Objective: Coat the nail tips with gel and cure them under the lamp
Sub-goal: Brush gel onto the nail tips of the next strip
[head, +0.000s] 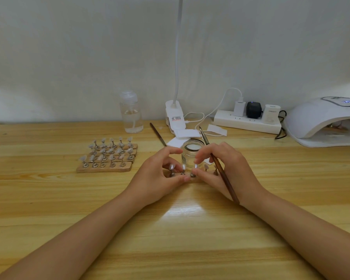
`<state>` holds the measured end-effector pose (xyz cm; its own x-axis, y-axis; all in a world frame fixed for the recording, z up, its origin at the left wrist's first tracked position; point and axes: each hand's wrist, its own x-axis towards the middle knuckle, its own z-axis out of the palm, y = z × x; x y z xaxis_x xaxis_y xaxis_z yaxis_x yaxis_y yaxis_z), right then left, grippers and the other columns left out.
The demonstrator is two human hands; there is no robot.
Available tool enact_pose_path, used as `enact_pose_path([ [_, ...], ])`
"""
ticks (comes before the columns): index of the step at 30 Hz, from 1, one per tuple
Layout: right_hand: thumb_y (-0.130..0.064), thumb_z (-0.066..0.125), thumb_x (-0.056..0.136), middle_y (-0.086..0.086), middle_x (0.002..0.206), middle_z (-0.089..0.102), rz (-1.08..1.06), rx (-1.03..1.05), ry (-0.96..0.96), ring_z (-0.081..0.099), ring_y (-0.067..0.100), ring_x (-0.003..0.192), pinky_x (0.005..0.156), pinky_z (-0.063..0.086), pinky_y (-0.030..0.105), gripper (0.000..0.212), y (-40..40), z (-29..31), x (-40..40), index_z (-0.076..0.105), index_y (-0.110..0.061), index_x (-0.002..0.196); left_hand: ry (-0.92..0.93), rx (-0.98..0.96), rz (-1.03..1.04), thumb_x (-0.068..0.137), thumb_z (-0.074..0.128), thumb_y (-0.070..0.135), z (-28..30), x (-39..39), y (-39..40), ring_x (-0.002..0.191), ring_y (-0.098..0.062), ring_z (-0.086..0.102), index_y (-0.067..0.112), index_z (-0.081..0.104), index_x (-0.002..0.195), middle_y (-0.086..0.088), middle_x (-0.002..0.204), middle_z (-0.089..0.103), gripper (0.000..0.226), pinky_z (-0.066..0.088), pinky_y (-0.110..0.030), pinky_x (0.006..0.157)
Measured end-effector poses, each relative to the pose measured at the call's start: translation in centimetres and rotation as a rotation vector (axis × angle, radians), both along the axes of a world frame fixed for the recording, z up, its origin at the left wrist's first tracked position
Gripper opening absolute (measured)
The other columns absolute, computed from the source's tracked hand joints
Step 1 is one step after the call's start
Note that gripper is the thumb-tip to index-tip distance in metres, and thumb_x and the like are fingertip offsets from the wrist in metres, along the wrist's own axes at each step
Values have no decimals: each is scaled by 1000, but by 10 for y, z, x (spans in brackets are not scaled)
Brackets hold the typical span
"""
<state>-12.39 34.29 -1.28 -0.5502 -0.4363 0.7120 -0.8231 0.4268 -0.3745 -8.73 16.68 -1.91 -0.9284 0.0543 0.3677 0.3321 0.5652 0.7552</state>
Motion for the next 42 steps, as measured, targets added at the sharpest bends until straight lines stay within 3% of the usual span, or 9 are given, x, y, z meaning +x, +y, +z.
enact_pose_path([
  [11,-15,81,65,-16,80,56,9,29,20,51,7,76,72,43,34,26,-1,-1,-2,66,-13,85,-3,-2,-4,67,78,23,0,0,-1,78,3,57,42,50,97,15,74,65,45,40,-6,71],
  [22,-12,82,66,-13,82,61,23,52,-50,50,1,78,77,42,33,26,15,4,-7,66,-13,86,-27,55,-7,68,78,13,1,0,-1,73,4,54,36,52,93,14,70,64,43,39,-3,68],
  [28,-6,76,71,-10,80,62,105,7,-208,53,2,78,74,42,18,27,21,6,-9,61,-21,86,-39,38,1,68,78,15,2,1,-1,75,6,56,35,52,95,8,76,65,43,38,-2,68],
  [34,-4,75,73,-6,81,63,139,0,-262,53,0,78,73,40,11,23,21,7,-9,61,-17,86,-46,42,10,68,78,15,2,1,-1,75,5,56,34,53,95,8,75,66,41,38,-2,68],
  [42,-8,79,69,-17,77,58,110,22,-153,51,1,75,72,41,15,27,19,4,-9,61,-21,85,-46,45,17,68,78,14,0,1,-1,76,6,55,35,53,93,7,75,65,41,38,-1,67],
])
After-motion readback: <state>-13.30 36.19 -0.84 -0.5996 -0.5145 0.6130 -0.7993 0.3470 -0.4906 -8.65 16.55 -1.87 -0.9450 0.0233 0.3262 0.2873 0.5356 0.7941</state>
